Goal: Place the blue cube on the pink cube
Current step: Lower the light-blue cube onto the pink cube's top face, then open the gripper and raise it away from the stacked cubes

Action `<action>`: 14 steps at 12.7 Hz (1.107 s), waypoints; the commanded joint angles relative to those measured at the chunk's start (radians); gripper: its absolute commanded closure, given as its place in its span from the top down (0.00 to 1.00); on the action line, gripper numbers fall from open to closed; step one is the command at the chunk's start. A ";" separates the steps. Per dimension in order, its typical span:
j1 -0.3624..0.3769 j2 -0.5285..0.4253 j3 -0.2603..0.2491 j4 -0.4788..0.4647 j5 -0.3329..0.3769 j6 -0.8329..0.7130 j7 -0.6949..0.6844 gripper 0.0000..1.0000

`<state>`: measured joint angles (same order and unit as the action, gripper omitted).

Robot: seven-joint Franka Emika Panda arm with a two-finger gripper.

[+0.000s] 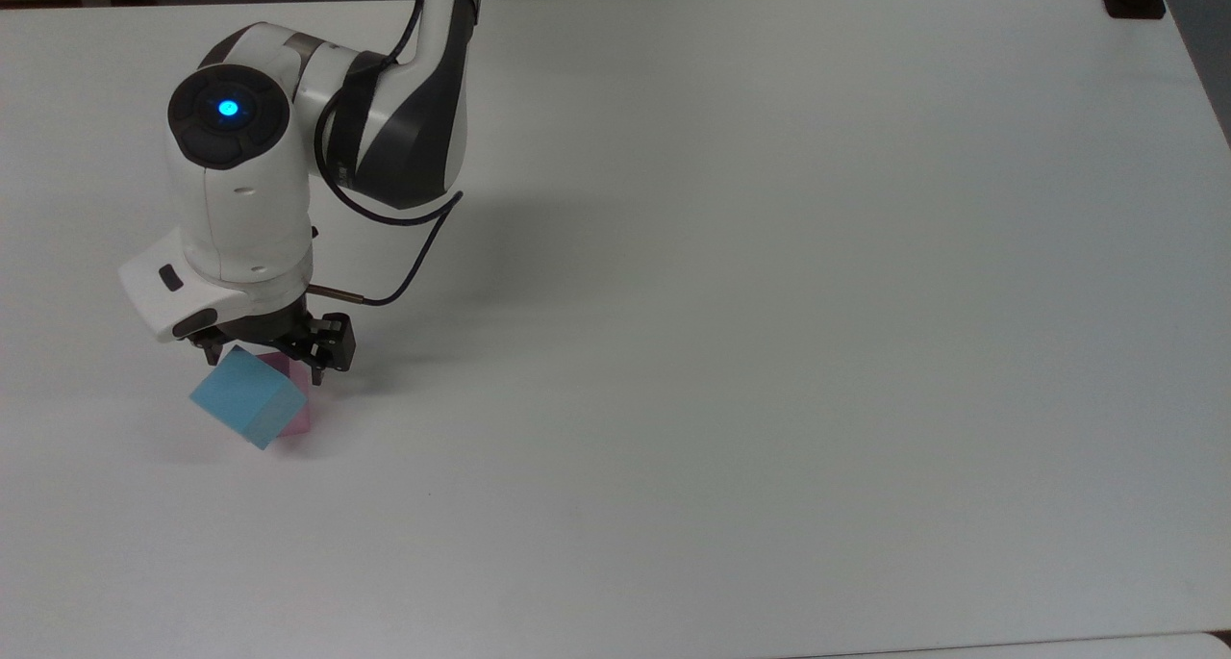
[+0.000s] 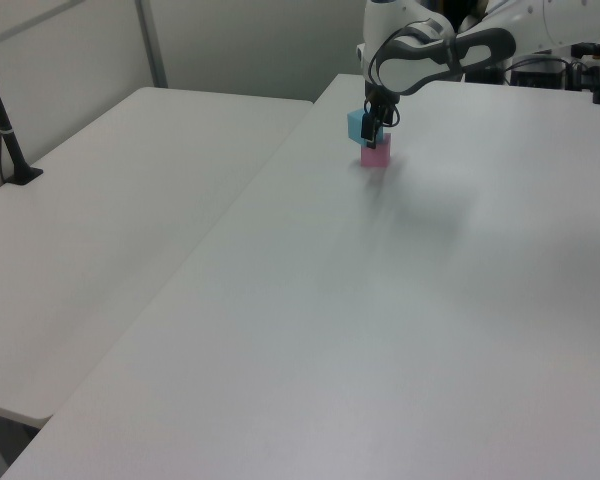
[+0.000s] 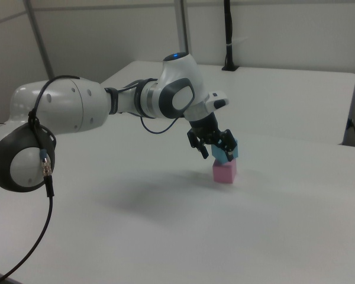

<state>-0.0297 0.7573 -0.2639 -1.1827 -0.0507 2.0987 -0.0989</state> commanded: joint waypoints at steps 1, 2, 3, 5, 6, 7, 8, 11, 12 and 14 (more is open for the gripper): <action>0.008 -0.039 -0.009 -0.011 0.023 -0.025 0.007 1.00; 0.008 -0.077 -0.006 -0.026 0.031 -0.051 0.007 1.00; 0.008 -0.120 -0.005 -0.031 0.043 -0.107 0.005 1.00; 0.008 -0.179 -0.001 -0.029 0.077 -0.193 0.010 1.00; 0.008 -0.199 -0.003 -0.029 0.089 -0.228 0.011 1.00; 0.007 -0.223 -0.001 -0.031 0.091 -0.253 0.013 1.00; 0.007 -0.263 -0.001 -0.032 0.097 -0.276 0.013 1.00; 0.011 -0.451 0.062 -0.136 0.062 -0.328 0.072 1.00; 0.011 -0.517 0.095 -0.196 0.034 -0.333 0.099 1.00; 0.019 -0.608 0.139 -0.277 0.031 -0.394 0.100 1.00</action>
<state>-0.0281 0.3038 -0.1736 -1.2820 0.0081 1.7427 -0.0293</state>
